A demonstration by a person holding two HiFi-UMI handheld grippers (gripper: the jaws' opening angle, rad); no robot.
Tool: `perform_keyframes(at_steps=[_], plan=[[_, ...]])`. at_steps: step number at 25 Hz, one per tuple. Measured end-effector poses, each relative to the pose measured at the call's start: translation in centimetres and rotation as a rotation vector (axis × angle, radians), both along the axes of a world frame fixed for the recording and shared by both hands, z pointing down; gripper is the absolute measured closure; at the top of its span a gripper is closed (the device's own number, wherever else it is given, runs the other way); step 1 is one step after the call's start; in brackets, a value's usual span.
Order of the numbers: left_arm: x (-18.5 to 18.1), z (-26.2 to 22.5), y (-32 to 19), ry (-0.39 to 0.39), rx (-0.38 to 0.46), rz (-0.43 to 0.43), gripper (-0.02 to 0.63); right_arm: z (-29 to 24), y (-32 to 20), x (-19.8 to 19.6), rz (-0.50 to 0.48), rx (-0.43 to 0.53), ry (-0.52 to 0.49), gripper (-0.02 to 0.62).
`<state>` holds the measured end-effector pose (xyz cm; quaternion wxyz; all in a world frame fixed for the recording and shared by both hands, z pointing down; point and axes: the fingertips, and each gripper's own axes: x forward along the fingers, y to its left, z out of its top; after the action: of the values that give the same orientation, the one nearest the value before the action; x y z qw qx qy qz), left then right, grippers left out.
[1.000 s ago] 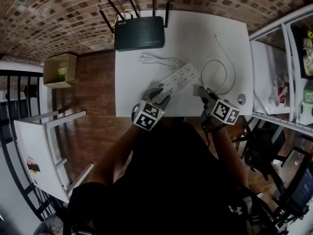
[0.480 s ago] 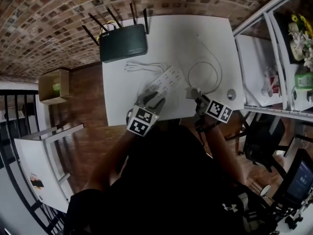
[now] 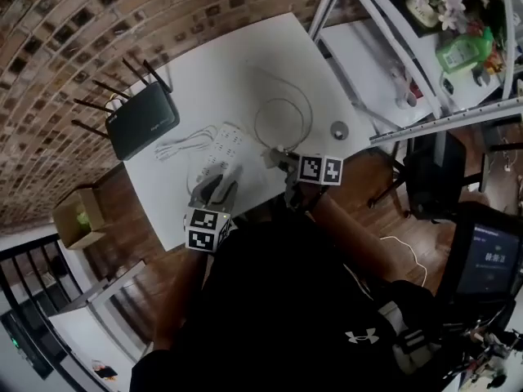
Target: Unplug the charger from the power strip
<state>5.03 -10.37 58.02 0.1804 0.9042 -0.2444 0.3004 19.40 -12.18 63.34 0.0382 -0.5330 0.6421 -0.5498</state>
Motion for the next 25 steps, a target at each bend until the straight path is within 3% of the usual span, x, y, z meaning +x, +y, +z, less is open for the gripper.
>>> perform_keyframes(at_steps=[7,14,25], plan=[[1.9,-0.3,1.1,-0.008,0.006,0.027,0.457,0.9,1.0,0.5,-0.005,-0.024,-0.017,0.453],[2.0,-0.2,1.9,-0.033,0.003,-0.011,0.456,1.6,1.3,1.1,-0.046,-0.036,-0.011,0.453],[0.7,0.5,1.6,-0.038,0.011,-0.078,0.457,3.4,1.0,2.5,-0.115,-0.077,0.111,0.444]])
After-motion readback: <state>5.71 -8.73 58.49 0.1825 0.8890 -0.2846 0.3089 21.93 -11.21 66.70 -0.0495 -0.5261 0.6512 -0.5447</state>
